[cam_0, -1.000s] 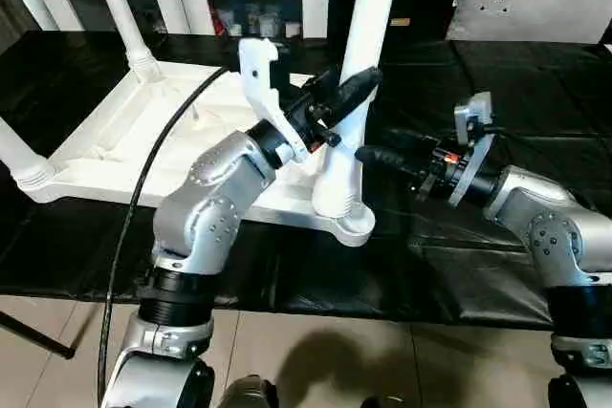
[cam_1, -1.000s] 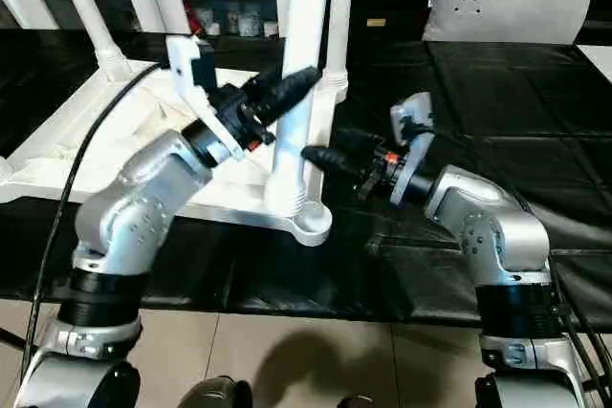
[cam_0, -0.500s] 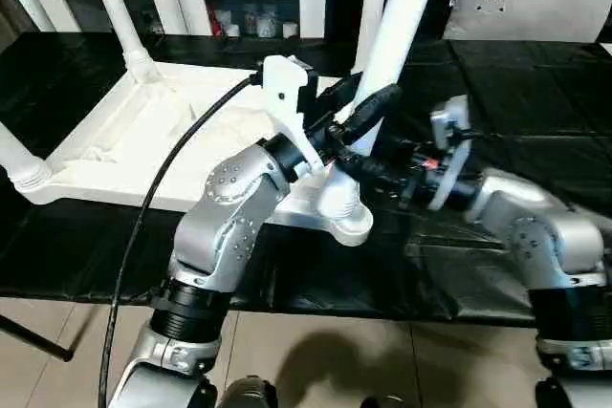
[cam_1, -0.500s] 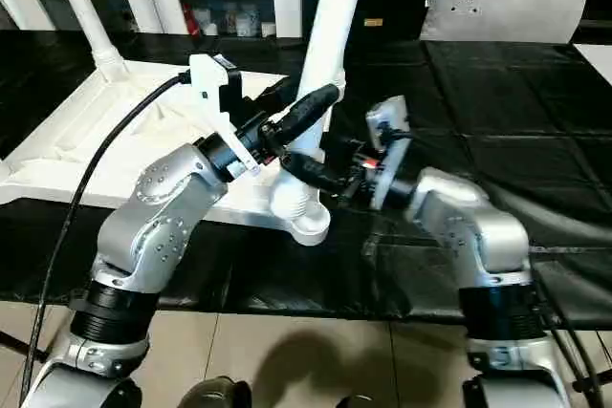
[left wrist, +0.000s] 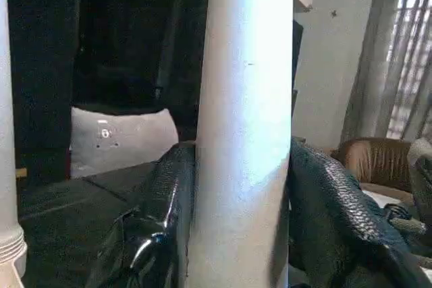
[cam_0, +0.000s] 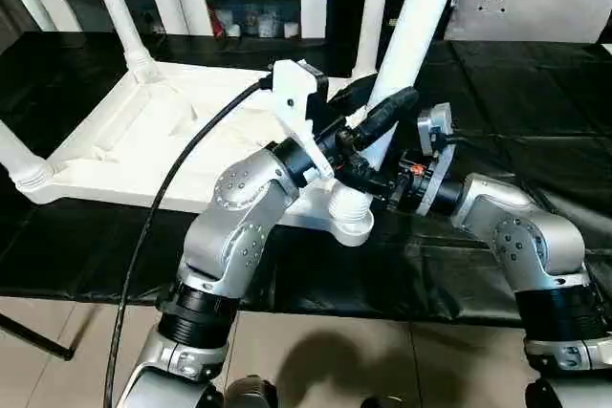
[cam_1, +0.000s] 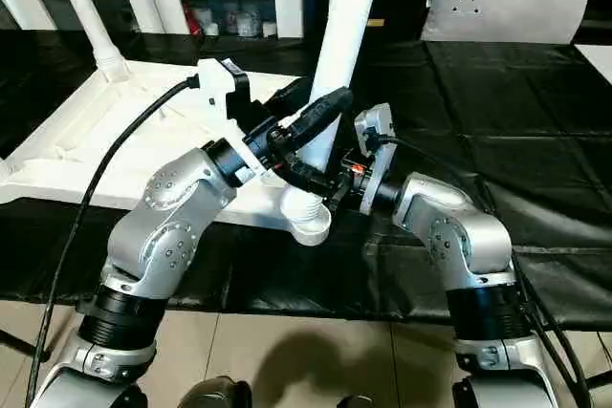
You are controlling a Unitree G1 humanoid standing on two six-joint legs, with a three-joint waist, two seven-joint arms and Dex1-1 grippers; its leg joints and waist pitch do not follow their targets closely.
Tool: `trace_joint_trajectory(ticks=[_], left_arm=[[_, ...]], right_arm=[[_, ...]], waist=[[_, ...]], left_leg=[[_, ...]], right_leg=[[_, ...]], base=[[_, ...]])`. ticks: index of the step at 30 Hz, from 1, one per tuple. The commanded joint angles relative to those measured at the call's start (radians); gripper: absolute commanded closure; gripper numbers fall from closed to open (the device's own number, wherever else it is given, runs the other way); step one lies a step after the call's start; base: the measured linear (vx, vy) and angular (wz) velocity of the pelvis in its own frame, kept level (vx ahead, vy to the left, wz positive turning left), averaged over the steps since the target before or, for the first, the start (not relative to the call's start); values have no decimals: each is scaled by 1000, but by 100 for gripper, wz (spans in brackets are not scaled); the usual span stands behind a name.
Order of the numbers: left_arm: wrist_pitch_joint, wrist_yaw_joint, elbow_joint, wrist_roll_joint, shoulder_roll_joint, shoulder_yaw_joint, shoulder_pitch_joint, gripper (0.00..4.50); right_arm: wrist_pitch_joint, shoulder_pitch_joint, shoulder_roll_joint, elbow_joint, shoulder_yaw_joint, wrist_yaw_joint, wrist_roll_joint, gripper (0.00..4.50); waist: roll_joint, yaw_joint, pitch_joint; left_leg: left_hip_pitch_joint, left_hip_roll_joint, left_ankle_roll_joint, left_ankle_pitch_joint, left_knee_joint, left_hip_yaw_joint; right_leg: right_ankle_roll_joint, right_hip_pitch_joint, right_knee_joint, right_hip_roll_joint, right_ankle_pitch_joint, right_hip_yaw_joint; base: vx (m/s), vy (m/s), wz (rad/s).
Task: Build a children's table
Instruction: Pick table leg
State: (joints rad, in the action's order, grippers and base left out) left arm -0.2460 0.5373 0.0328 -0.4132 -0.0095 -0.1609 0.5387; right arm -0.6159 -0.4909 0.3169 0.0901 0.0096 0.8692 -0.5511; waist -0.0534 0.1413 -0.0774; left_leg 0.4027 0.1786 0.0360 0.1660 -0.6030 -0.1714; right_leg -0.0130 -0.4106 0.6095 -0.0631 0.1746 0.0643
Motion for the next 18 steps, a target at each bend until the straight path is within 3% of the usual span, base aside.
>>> trace_joint_trajectory(ticks=[1,7,18], left_arm=[[13,6,19,8,-3,-8,-3,268],[16,9,21,7,-10,-8,-2,268],[17,10,27,8,-10,-12,-3,268]], right_arm=[[-14,-5,1,3,12,-1,1,139],[-26,2,2,1,18,9,-5,208],[-37,6,-1,4,23,13,3,253]], waist=[[21,-2,82],[21,-1,84],[21,-1,84]], left_leg=[[-19,49,-32,151,64,16],[-19,49,-34,146,62,16],[-19,49,-38,138,61,16]], right_leg=[[-155,52,-76,-81,243,-46],[-156,53,-75,-82,239,-46],[-156,53,-73,-81,232,-45]], base=[[0,0,0],[0,0,0],[0,0,0]])
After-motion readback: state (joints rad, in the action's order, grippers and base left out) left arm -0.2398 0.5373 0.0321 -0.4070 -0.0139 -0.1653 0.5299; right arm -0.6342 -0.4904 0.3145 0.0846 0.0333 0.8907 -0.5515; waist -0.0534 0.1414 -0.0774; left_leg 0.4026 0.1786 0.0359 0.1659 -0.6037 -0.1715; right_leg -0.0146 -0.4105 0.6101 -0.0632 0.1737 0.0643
